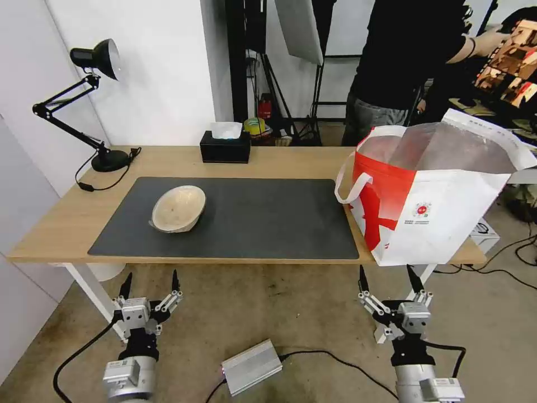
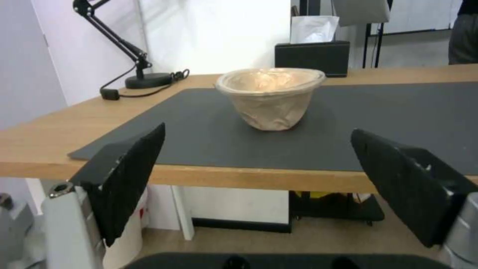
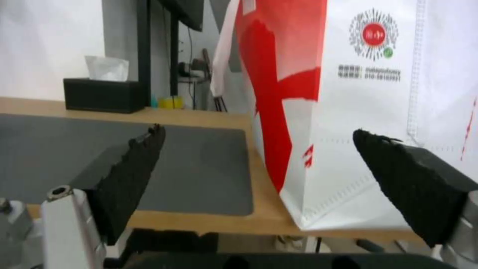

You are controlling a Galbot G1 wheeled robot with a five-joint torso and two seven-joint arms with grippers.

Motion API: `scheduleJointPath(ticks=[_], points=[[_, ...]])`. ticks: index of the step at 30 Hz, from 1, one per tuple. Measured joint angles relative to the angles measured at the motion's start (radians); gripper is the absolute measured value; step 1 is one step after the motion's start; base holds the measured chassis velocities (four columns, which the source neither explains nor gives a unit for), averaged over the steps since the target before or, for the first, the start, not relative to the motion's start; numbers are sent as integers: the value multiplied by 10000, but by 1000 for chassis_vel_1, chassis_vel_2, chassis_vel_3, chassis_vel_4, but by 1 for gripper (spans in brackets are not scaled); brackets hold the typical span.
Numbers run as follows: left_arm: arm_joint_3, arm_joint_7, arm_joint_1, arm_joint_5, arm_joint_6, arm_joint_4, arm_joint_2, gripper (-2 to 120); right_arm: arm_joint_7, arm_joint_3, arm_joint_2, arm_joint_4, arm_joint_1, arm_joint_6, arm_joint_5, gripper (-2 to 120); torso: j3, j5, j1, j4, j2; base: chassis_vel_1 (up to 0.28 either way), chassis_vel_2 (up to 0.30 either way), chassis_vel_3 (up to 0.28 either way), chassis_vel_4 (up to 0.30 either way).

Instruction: Pick up the trash from the table and place it into the takeout bag.

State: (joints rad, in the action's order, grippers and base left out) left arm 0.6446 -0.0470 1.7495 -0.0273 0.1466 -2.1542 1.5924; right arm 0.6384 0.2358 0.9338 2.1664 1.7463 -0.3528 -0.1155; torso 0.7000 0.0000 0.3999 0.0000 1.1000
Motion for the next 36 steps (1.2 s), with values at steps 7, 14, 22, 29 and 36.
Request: scheduleJointPath(ticks=[7, 14, 22, 29, 36], points=[[-2, -2, 6, 1, 2, -6, 0, 100, 20, -60, 68, -86, 18, -70, 78, 94, 0, 0, 0, 0, 1, 0, 0, 0, 0], [-19, -1, 28, 1, 4, -51, -3, 100, 17, -64, 41, -73, -14, -70, 83, 92, 0, 0, 0, 0, 0, 0, 0, 0, 0], [-18, 4, 146, 24, 62, -338, -18, 100, 11, -70, 39, -70, -63, -60, 83, 92, 0, 0, 0, 0, 0, 0, 0, 0, 0], [32, 31, 358, -30, 76, -774, -53, 100, 7, -73, 40, 4, -151, -30, 81, 92, 0, 0, 0, 0, 0, 0, 0, 0, 0], [235, 49, 616, -363, 237, -1391, -137, 100, -1, -101, 63, 16, -270, -13, 74, 92, 0, 0, 0, 0, 1, 0, 0, 0, 0]])
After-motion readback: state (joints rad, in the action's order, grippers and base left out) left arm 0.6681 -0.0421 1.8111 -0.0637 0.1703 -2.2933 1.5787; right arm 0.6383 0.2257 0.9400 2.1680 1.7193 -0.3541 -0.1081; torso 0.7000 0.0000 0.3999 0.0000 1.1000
